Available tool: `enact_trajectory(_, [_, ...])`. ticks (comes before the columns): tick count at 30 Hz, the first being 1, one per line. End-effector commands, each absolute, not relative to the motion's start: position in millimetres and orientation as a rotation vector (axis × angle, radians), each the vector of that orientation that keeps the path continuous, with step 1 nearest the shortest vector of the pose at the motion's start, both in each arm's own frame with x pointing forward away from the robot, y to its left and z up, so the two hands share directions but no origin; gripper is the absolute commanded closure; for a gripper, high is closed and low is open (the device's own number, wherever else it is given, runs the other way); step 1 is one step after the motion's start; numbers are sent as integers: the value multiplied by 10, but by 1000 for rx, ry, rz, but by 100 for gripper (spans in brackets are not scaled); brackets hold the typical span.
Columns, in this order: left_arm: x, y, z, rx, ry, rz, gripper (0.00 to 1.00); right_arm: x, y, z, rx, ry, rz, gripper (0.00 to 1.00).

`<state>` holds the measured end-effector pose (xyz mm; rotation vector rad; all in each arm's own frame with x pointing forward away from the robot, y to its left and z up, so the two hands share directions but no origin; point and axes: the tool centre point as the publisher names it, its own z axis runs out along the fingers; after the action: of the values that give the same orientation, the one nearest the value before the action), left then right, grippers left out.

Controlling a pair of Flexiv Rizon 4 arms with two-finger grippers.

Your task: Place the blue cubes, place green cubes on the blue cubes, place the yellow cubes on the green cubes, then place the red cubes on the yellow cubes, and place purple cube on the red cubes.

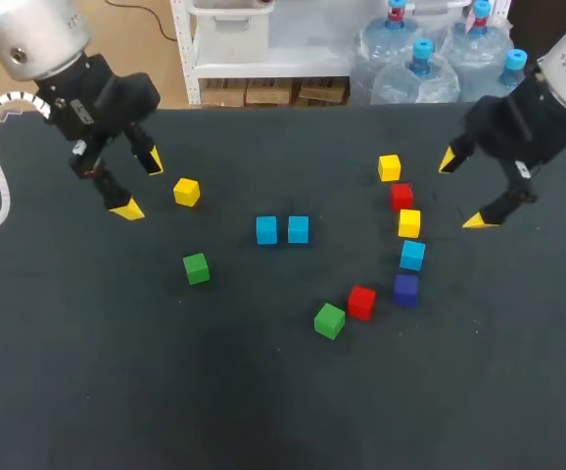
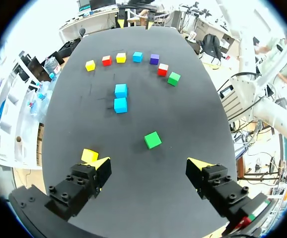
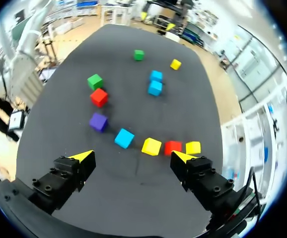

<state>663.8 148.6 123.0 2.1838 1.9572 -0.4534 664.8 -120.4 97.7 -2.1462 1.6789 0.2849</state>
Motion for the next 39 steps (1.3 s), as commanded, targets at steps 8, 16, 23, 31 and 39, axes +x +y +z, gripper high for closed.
enact_trajectory(8, [6633, 1494, 1226, 2183, 1953, -453, 0, 6701, -1004, 917, -2424, 1453, 314, 0])
enact_trajectory(16, [6633, 1494, 1226, 2183, 1953, -453, 0, 6680, -920, 879, -2583, 1117, 361, 0])
enact_trajectory(23, [6633, 1494, 1226, 2183, 1953, -453, 0, 6676, -869, 748, -2699, 997, 321, 0])
enact_trajectory(31, [6633, 1494, 1226, 2183, 1953, -453, 0, 6681, -841, 573, -2753, 934, 282, 0])
enact_trajectory(39, [6633, 1494, 1226, 2183, 1953, -453, 0, 6641, -941, 496, -2861, 685, 280, 0])
